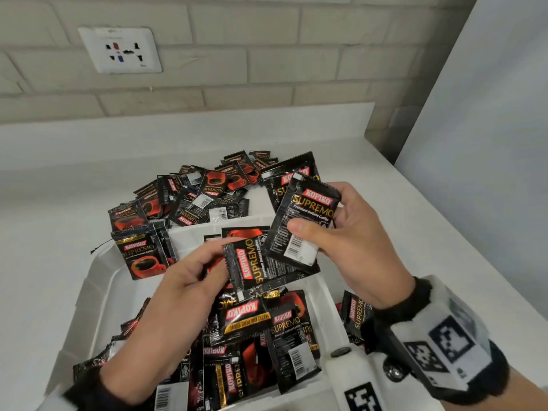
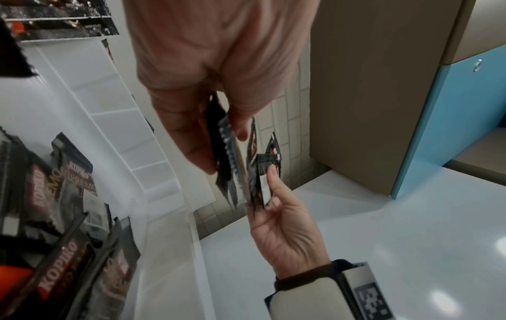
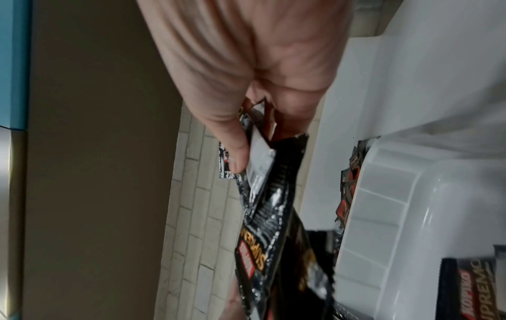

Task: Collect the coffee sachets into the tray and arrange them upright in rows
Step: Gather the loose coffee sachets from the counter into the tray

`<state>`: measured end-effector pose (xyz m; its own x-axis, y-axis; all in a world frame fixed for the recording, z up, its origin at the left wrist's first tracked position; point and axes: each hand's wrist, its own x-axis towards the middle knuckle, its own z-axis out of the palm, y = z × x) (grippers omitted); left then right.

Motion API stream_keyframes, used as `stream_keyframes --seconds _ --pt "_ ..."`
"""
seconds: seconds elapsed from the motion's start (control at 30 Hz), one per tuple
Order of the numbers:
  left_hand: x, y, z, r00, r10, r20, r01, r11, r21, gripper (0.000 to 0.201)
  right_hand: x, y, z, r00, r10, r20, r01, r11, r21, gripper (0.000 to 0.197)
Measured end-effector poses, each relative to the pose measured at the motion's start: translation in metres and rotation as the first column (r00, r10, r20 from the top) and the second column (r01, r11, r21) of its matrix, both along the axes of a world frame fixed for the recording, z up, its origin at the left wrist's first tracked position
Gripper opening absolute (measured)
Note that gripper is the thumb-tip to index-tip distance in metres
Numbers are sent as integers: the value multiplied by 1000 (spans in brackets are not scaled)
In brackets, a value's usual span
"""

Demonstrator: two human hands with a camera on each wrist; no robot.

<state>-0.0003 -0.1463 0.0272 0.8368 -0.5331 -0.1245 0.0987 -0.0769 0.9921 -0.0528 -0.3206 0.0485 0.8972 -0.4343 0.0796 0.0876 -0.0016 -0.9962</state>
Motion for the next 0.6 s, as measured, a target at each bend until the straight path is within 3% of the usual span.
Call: stream_keyframes --seconds 0.17,0.33,0.4,0.6 --pt "3 -4 0 985 -56 -162 47 997 -56 32 2 4 -6 999 -35 -23 35 999 0 37" --pt "1 10 -11 980 -127 -155 110 988 -111 30 4 6 -12 999 -41 -30 41 999 -5 36" --pt "-1 -5 1 986 -24 -167 14 998 -58 25 4 9 -13 1000 -6 -12 6 999 -33 33" --pt "9 -2 -2 991 103 -81 -109 991 -76 30 2 9 -9 999 11 -41 -20 978 -209 7"
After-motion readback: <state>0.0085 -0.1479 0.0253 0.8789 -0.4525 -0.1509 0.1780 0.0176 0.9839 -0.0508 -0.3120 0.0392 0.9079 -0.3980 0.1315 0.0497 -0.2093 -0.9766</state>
